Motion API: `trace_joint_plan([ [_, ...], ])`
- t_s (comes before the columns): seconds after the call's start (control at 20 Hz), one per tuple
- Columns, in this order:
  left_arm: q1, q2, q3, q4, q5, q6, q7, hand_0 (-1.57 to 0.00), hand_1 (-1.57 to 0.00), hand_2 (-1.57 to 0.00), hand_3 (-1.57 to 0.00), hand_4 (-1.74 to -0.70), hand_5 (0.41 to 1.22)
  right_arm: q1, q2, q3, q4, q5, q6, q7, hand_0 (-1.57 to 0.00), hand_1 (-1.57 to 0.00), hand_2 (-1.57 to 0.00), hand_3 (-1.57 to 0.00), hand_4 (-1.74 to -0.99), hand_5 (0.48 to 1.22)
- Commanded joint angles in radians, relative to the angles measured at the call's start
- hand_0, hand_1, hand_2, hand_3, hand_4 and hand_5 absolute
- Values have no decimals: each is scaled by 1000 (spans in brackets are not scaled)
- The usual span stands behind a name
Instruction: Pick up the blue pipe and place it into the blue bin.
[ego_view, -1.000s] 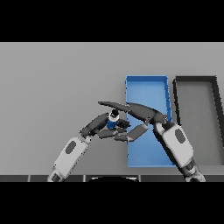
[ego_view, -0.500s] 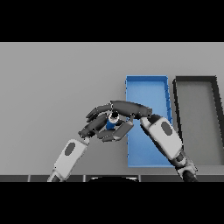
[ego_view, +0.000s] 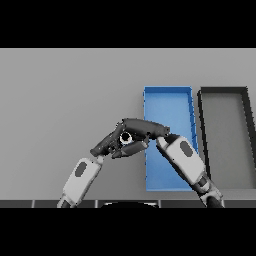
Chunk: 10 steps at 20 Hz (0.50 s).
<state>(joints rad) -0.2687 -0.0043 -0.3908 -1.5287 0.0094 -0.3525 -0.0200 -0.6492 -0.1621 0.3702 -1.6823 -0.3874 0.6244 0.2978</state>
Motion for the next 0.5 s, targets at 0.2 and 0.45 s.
trace_joint_plan([
  [0.2, 4, 6, 8, -20, -22, 0, 0, -1571, -1571, -1571, -1426, -1731, 1221, 18, 7, 13, -13, -1, -24, -44, -1533, -1533, -1535, -1501, -1721, 1160],
  [0.45, 21, 22, -6, -25, -91, 24, -60, -1169, -1073, -1034, -933, -1475, 1221, 26, 20, 0, -23, 32, -40, -35, -1558, -1558, -1559, -1548, -1734, 1201],
])
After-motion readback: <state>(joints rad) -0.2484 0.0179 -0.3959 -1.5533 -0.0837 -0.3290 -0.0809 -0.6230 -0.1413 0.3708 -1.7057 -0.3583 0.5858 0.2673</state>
